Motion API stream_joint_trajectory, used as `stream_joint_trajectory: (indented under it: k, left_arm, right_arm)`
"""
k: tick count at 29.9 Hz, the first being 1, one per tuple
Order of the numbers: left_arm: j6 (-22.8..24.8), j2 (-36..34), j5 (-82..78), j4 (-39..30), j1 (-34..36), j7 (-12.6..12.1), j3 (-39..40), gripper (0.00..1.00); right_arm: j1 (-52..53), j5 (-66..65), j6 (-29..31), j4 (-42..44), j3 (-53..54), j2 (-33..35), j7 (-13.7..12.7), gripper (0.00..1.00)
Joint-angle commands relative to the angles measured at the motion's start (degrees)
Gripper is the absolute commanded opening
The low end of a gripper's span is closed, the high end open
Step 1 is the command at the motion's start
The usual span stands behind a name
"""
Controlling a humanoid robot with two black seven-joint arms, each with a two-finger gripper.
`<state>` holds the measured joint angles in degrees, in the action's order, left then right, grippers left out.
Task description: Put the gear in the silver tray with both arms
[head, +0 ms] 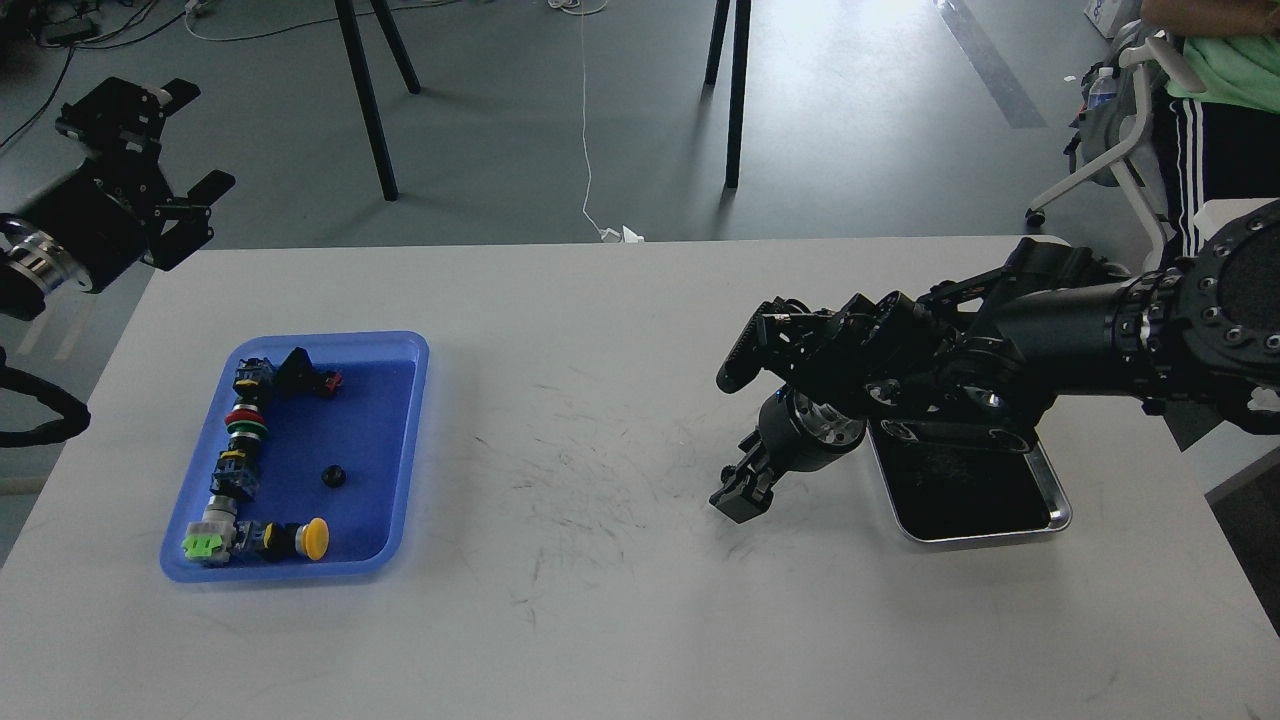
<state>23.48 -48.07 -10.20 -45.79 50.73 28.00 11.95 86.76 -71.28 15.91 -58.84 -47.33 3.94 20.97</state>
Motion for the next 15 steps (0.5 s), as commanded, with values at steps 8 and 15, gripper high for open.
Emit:
stream_joint_trajectory:
  k: [8, 15]
  left_arm:
    - [-0.1, 0.0, 0.0, 0.0, 0.0, 0.0, 0.1, 0.98]
    - [-0.2, 0.0, 0.0, 0.0, 0.0, 0.0, 0.1, 0.98]
  right_arm:
    - [-0.9, -0.4, 0.0, 1.4, 0.0, -0.2, 0.0, 0.71]
    - [-0.8, -0.4, 0.0, 1.8, 0.0, -0.8, 0.0, 0.61]
